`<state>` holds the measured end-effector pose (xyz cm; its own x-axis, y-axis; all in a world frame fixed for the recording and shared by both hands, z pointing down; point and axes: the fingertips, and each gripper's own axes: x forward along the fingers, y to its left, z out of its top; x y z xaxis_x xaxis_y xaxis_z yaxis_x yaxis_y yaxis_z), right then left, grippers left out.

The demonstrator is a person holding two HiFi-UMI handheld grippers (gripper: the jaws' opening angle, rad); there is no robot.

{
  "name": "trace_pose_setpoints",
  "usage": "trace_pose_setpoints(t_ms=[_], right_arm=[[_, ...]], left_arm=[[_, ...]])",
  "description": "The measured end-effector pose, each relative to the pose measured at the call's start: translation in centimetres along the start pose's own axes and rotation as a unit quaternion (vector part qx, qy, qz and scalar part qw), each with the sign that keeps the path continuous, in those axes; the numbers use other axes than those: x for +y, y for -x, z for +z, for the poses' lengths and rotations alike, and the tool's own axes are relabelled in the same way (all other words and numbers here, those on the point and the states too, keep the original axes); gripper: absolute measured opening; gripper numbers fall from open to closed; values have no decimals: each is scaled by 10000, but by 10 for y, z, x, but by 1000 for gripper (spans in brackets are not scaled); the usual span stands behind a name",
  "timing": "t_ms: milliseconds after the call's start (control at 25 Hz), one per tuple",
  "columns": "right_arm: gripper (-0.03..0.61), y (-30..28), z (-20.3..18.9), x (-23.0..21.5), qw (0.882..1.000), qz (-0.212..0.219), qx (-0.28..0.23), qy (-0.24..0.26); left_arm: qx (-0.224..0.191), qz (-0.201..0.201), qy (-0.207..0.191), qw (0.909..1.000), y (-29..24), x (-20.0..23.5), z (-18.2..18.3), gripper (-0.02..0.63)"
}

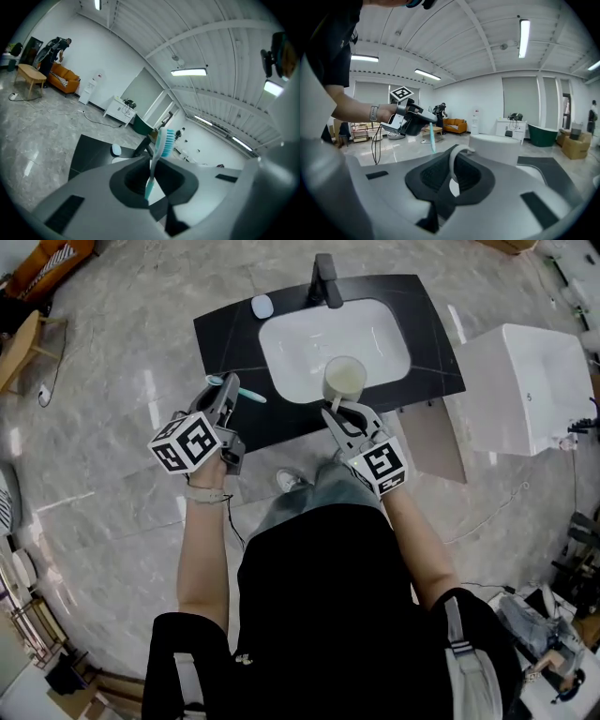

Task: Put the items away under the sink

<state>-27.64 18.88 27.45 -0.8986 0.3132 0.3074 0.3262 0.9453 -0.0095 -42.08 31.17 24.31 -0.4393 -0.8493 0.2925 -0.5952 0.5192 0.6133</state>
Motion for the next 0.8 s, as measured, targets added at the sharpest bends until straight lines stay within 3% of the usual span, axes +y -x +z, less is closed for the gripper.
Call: trace_pose_setpoints(t_ms=[400,800], right_arm=[[48,126,-40,-43,9941,-1012,-123,-377],[48,269,-100,-74,9840,-1634,-158,-686]], left_arm=[[647,-651,-158,9957,-57,-91,-63,40],[1524,-1048,-577,9811,-98,-217,-176,40]])
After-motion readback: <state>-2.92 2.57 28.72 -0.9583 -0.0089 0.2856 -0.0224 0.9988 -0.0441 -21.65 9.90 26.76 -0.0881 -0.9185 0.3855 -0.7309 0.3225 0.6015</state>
